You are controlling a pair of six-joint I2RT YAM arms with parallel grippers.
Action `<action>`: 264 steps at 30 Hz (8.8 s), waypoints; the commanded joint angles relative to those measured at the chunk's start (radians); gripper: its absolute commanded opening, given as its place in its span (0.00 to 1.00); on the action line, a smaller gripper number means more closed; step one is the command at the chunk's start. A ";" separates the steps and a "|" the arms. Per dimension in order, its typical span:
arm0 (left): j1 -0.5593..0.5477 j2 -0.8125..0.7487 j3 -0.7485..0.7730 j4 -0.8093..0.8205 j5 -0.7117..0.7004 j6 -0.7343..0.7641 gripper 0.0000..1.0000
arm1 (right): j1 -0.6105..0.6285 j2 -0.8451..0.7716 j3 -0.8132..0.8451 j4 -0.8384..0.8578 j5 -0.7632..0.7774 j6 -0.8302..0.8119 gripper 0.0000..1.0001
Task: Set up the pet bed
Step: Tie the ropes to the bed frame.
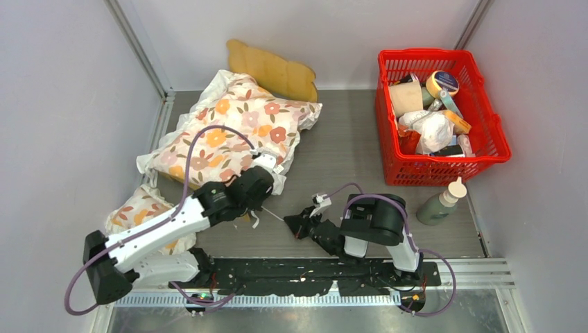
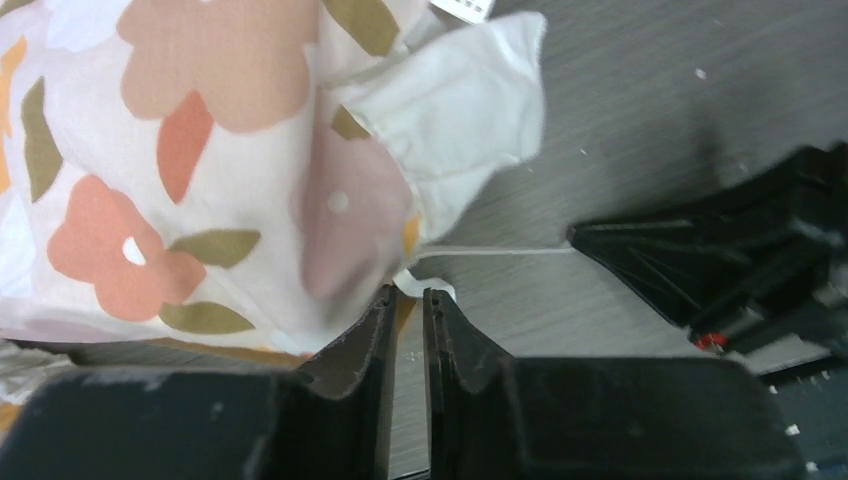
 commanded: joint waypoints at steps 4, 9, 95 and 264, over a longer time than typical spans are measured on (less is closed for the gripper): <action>-0.099 -0.214 -0.165 0.064 0.036 -0.066 0.30 | 0.028 0.067 -0.016 0.084 -0.076 0.003 0.06; -0.099 -0.327 -0.236 0.076 -0.046 -0.130 0.37 | 0.029 0.084 -0.001 0.083 -0.103 0.015 0.06; 0.241 -0.809 -0.393 0.020 0.140 -0.251 0.61 | 0.059 -0.264 0.483 -0.824 -0.085 -0.330 0.48; 0.500 -0.520 -0.095 -0.191 -0.061 -0.245 0.60 | -0.166 -0.308 0.397 -0.724 -0.489 -0.199 0.55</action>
